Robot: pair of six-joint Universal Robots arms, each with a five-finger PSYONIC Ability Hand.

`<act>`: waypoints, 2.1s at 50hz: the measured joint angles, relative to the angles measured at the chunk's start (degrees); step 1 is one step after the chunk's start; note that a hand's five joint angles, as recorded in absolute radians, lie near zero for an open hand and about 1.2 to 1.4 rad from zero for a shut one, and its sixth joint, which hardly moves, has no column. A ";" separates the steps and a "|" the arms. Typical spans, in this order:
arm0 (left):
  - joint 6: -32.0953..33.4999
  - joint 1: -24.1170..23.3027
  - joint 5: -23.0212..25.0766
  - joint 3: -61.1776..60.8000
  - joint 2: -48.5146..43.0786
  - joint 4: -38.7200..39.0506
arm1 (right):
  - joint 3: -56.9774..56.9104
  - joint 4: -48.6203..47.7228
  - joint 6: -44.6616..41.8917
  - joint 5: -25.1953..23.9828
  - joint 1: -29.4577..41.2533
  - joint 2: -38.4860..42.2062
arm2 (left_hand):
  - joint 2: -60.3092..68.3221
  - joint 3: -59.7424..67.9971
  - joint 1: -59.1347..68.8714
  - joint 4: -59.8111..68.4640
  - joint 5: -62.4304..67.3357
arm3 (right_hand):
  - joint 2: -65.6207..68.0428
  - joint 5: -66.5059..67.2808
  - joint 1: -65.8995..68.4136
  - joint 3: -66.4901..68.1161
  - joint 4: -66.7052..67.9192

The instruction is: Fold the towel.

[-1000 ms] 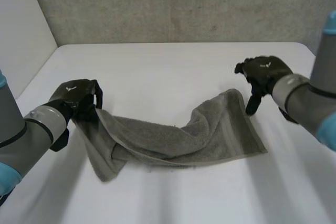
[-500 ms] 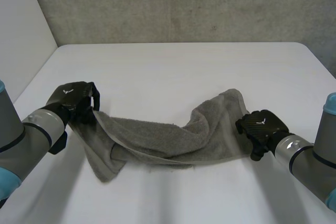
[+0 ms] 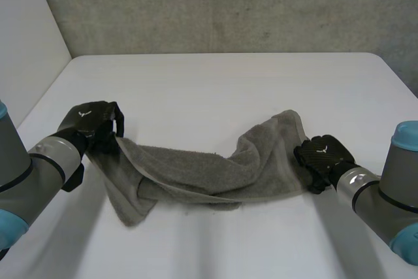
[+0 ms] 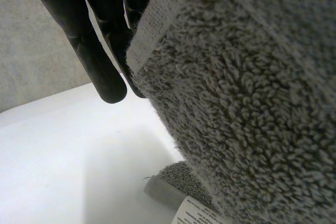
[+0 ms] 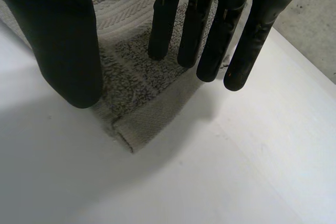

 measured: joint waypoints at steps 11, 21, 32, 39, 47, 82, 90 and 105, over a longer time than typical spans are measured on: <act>-0.03 0.01 0.06 -0.07 -0.01 -0.06 | -2.01 -1.22 -0.52 0.37 0.14 1.08 | 0.00 0.00 0.00 0.00 -0.01 | 3.65 2.76 3.13 3.55 3.75; -0.08 0.01 0.07 -0.16 -0.01 -0.11 | -5.76 -1.93 -0.11 0.40 0.79 3.64 | 0.00 0.00 0.00 0.00 0.00 | 10.74 10.59 9.07 10.72 11.03; -0.07 0.14 0.05 -0.77 0.19 -0.12 | -10.04 -1.80 0.52 0.75 0.53 5.38 | 0.00 0.00 0.00 0.01 0.00 | 27.39 26.94 20.98 27.20 28.16; -0.01 -0.16 -0.09 -0.90 1.15 -0.54 | -10.49 -0.30 3.83 1.34 -0.88 -3.99 | 0.00 0.00 0.00 0.01 0.00 | 27.39 27.05 20.98 27.20 28.16; 0.11 -0.72 -0.08 -1.05 10.07 -1.28 | -13.70 12.64 6.75 1.21 -3.88 -19.18 | 0.04 0.03 0.00 0.01 0.00 | 27.39 27.06 20.99 27.21 28.17; 26.26 -1.50 0.03 21.62 -8.50 -17.50 | -37.33 44.70 -17.21 11.90 2.26 -1.24 | 0.04 0.05 0.00 0.02 0.00 | 27.39 27.59 20.98 27.48 28.18; 24.56 -3.33 -1.03 48.65 -12.64 -7.98 | -62.03 24.40 -8.97 15.24 4.04 3.98 | 0.04 0.05 0.00 0.03 0.00 | 27.39 27.59 20.98 27.52 28.18; 9.84 -3.75 -5.95 40.35 -5.40 13.28 | -45.18 -2.59 -2.23 10.33 3.88 -5.36 | 0.05 0.05 -0.04 0.03 0.00 | 27.39 28.08 20.98 27.64 28.19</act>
